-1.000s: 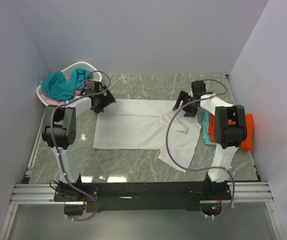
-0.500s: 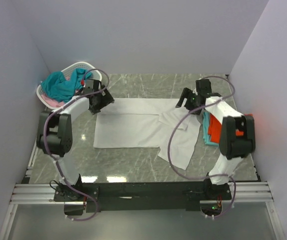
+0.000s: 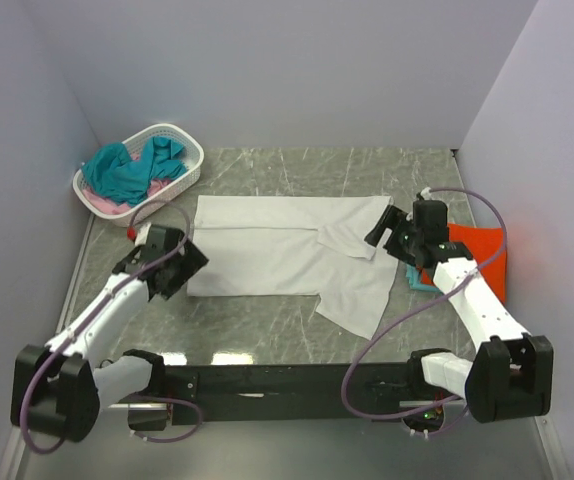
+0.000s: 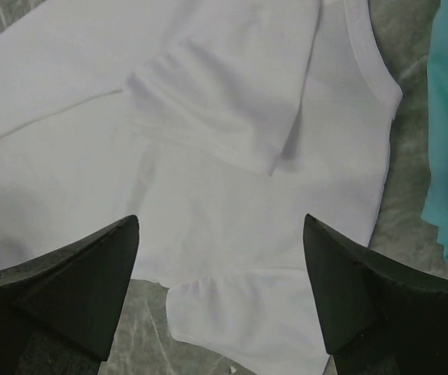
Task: Fold and stack the t-shirts
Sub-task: Fold the tshirt
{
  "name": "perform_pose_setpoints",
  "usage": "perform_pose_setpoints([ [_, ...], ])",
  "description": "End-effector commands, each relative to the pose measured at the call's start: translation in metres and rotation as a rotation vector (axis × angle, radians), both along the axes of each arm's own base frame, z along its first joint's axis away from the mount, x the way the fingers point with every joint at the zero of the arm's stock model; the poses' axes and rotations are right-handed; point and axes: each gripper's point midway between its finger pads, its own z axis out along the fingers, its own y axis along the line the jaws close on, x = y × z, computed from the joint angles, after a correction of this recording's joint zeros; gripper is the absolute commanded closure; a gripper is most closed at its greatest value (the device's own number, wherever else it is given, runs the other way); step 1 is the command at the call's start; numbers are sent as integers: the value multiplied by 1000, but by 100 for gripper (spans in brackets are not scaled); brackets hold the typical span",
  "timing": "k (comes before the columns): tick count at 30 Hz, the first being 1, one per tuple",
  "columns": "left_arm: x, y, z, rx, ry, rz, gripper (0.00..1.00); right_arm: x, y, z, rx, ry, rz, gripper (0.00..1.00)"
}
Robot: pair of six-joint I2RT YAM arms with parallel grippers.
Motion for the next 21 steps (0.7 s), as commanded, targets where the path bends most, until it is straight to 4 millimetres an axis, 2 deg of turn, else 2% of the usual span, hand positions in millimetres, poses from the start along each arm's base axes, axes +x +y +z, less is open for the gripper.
perform_pose_setpoints([
  [1, -36, 8, -19, -32, 56, 82, 1, -4, -4, 7, -10, -55, -28, 8],
  [2, -47, 10, -32, -33, 82, 90, 1, -7, -6, 5, -18, -49, -29, 8],
  [3, -48, 9, -31, -59, 66, 105, 6, -10, -7, 2, -22, -45, -28, 8],
  [4, -54, 10, -39, -59, 77, 107, 8, -11, -6, 1, -26, -43, -21, 8],
  [6, -52, 10, -40, -74, 53, 126, 16, -15, -6, -4, -25, -29, -12, 8],
  [11, -51, 11, -49, -60, 77, 139, 28, -22, -4, -17, -27, 9, 8, 8],
  [12, -51, 13, -54, -50, 93, 146, 36, -24, -4, -21, -28, 18, 13, 8],
  [14, -49, 12, -60, -47, 111, 138, 44, -26, -4, -24, -34, 27, 21, 8],
  [15, -49, 11, -62, -50, 115, 137, 52, -27, -4, -25, -35, 32, 18, 8],
  [19, -50, 10, -74, -48, 142, 136, 59, -28, -5, -28, -42, 39, 25, 8],
  [21, -50, 9, -76, -46, 150, 134, 68, -29, -6, -31, -50, 43, 24, 8],
])
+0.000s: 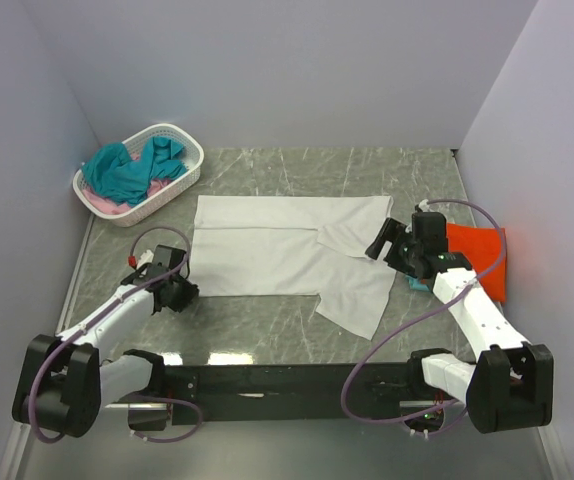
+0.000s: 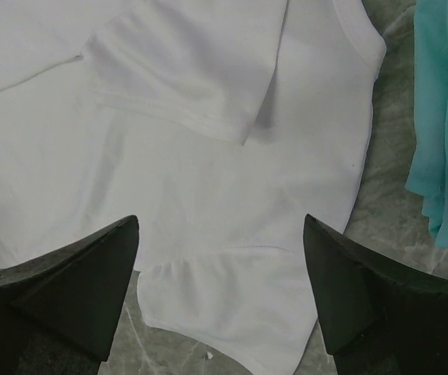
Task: Fold and stack the t-shirts
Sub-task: Fold the tshirt
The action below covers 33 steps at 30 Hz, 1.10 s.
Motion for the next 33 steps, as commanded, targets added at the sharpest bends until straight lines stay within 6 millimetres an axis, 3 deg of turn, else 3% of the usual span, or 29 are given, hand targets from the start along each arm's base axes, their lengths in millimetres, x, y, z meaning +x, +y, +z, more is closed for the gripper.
perform_pose_setpoints([
  [1, 3, 1, -5, 4, -4, 6, 69, -1, -2, -5, -27, -3, 14, 8],
  [10, 4, 9, -9, 37, 4, 34, 71, -10, -1, -10, -26, 9, 34, 9],
  [11, 3, 9, -12, 37, 12, 31, 73, -12, 0, -9, -26, 7, 40, 9],
  [15, 4, 8, -12, 33, 10, 28, 99, -21, 11, -7, -54, 0, 110, 10],
  [17, 5, 8, -11, 34, 0, 25, 99, -27, 18, -2, -92, -5, 133, 11],
  [24, 5, 15, -2, 59, -40, 33, 99, -75, 64, -15, -212, 93, 253, 11],
  [27, 5, 14, 1, 57, -51, 26, 99, -107, 87, -28, -227, 152, 356, 11],
  [31, 5, 14, 1, 54, -57, 22, 99, -149, 96, -54, -309, 257, 471, 12],
  [33, 6, 13, 1, 51, -60, 18, 99, -155, 93, -61, -343, 285, 459, 14],
])
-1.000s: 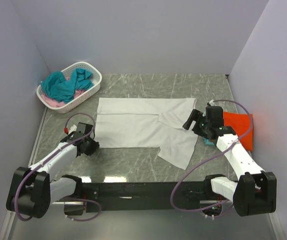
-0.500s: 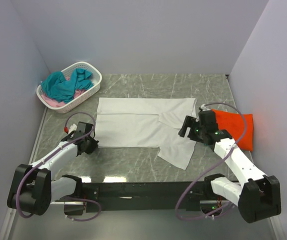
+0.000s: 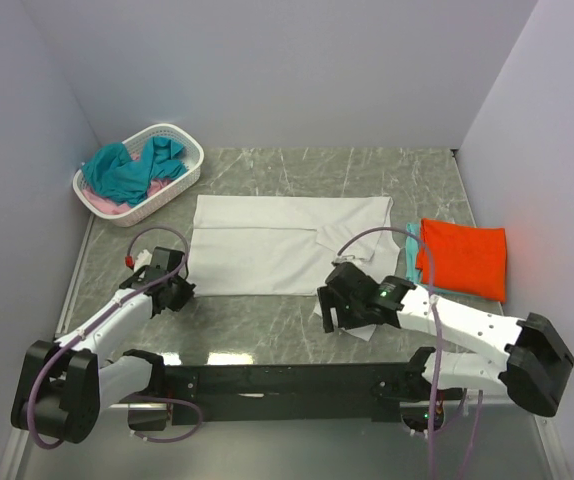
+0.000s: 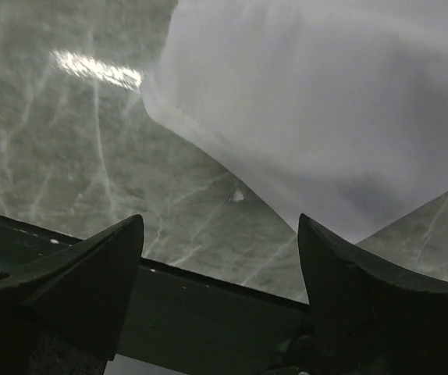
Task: Fold and stack the t-shirts
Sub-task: Fold the tshirt
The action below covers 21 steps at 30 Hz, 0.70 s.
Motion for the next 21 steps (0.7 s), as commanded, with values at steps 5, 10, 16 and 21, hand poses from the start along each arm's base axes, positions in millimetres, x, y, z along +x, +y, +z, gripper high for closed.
perform_pose_setpoints([
  [5, -1, 6, -4, 36, 9, -6, 99, -17, -24, -26, -184, 52, -68, 26],
  [10, 0, 8, -4, 44, 12, -2, 99, -19, -28, -39, -217, 75, -65, 33],
  [16, 1, 9, -5, 54, 22, 0, 99, -14, -36, -51, -281, 82, -69, 35],
  [21, 3, 9, -6, 57, 32, 2, 99, -8, -35, -50, -256, 86, -61, 46],
])
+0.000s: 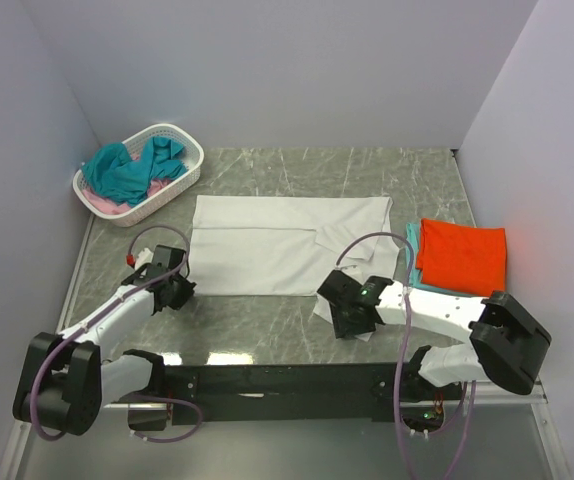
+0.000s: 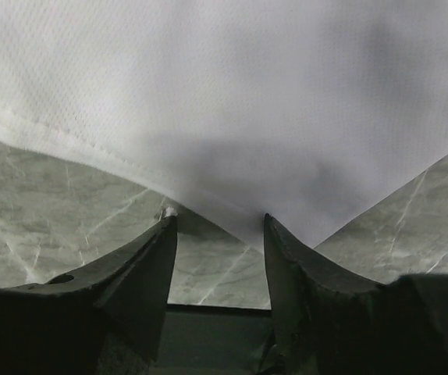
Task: Fold and stack the t-shirts
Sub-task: Fold the tshirt
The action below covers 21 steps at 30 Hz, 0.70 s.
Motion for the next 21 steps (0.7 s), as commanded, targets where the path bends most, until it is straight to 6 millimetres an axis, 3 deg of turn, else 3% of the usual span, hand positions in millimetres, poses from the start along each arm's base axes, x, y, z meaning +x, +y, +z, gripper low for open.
perform_pose_setpoints([
  [1, 0, 7, -3, 40, 24, 5, 99, 9, -8, -4, -19, -21, -8, 51],
  [6, 4, 5, 0, 32, 19, 0, 99, 12, -12, -4, -12, -5, -1, 66],
  [9, 7, 5, 2, 35, 7, 1, 99, 16, -14, -4, -13, -6, -1, 82],
  [11, 9, 4, 4, 37, 7, -6, 99, 18, -11, -2, 2, -9, 7, 100],
  [17, 17, 3, 12, 42, -12, -16, 99, 29, -6, 16, 26, -66, 8, 100],
  [21, 22, 1, 15, 43, -15, -32, 99, 48, -4, 40, 37, -161, -32, 100],
])
